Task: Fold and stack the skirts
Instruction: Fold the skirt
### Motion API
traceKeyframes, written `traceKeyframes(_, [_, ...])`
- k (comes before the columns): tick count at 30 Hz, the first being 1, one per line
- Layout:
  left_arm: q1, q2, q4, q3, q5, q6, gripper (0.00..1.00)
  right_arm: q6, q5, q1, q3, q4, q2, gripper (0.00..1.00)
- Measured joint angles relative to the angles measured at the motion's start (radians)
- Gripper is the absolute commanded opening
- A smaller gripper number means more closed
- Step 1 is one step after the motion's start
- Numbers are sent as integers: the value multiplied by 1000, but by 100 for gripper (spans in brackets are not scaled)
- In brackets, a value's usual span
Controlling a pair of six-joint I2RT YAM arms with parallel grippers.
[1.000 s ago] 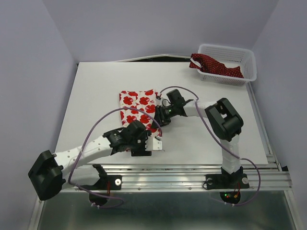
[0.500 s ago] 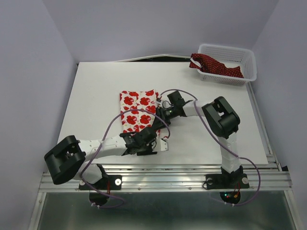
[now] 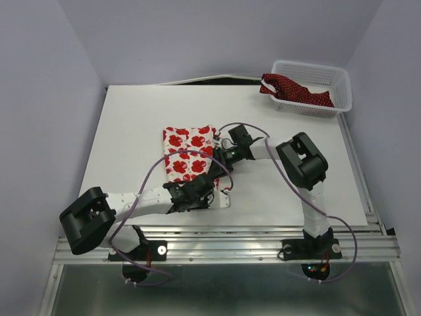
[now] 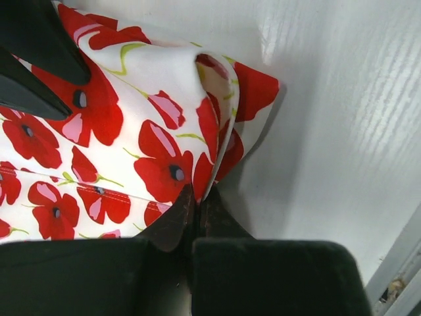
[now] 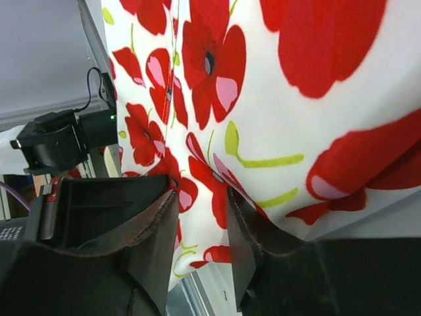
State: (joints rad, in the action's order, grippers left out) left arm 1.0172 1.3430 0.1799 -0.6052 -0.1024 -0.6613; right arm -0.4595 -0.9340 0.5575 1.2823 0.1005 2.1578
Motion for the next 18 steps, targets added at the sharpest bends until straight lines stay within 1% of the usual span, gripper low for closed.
traceKeyframes(4, [-4, -50, 98, -54, 72, -3, 0, 13, 4, 5, 26, 26, -3, 52])
traceKeyframes(8, [-4, -63, 207, -130, 170, -2, 0, 18, 39, 1, 105, 51, -4, 54])
traceKeyframes(12, [-3, -63, 304, -168, 258, 0, 0, 26, 74, -37, 257, 71, 11, 56])
traceKeyframes(13, [-4, -63, 335, -176, 280, 0, 0, 34, 85, -47, 320, 68, 28, 56])
traceKeyframes(14, [-3, -63, 356, -185, 295, -1, 0, 37, 89, -49, 335, 68, 34, 57])
traceKeyframes(18, [-4, -62, 444, -246, 362, -2, 0, 54, 110, -68, 502, 80, 134, 57])
